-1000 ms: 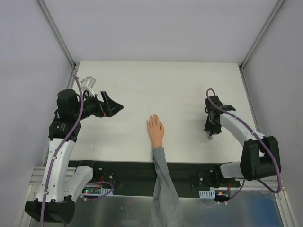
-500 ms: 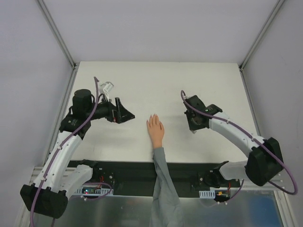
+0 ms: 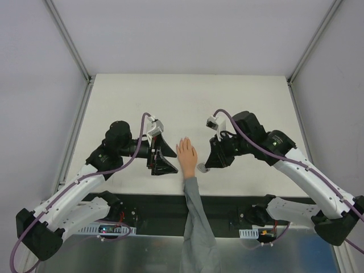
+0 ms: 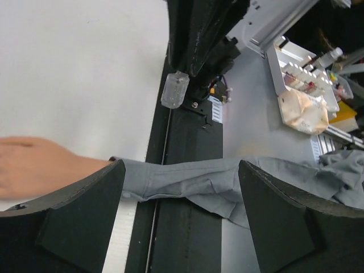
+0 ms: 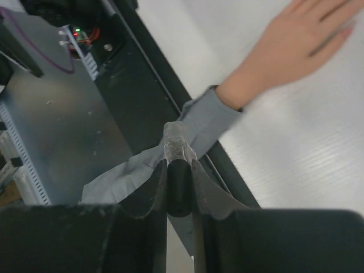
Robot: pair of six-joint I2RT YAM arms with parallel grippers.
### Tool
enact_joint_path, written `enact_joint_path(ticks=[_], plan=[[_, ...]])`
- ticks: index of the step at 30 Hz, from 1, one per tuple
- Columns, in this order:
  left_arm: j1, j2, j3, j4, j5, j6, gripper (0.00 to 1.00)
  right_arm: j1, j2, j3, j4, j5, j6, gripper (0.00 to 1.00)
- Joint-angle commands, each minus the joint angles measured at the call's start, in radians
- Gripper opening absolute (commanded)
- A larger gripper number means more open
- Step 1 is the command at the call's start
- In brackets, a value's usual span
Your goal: Paint the nails
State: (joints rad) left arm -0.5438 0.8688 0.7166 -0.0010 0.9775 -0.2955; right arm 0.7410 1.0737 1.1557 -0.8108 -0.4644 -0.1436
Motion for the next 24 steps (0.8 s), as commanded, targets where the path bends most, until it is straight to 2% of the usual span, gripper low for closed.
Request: enact_joint_path(ticks=[1,5,10,13,24], plan=[[-0.057,-0.042,-0.003,0.108,0.084,0.146,0.8,0.05,-0.015,0.117,-0.015,-0.144,0.022,0.01],[-0.071,-0.008,-0.016,0.11,0.139,0.183,0.75,0.122,0.017,0.163,0.045,-0.143,0.058,0.01],[-0.082,0.007,-0.031,0.111,0.155,0.183,0.63,0.195,0.104,0.246,0.048,-0.093,0.064,0.01],[-0.084,-0.022,-0.043,0.111,0.129,0.191,0.6,0.215,0.152,0.295,0.048,-0.051,0.07,0.01],[-0.09,-0.063,-0.063,0.111,0.161,0.176,0.53,0.262,0.253,0.345,0.136,-0.053,0.11,0.01]])
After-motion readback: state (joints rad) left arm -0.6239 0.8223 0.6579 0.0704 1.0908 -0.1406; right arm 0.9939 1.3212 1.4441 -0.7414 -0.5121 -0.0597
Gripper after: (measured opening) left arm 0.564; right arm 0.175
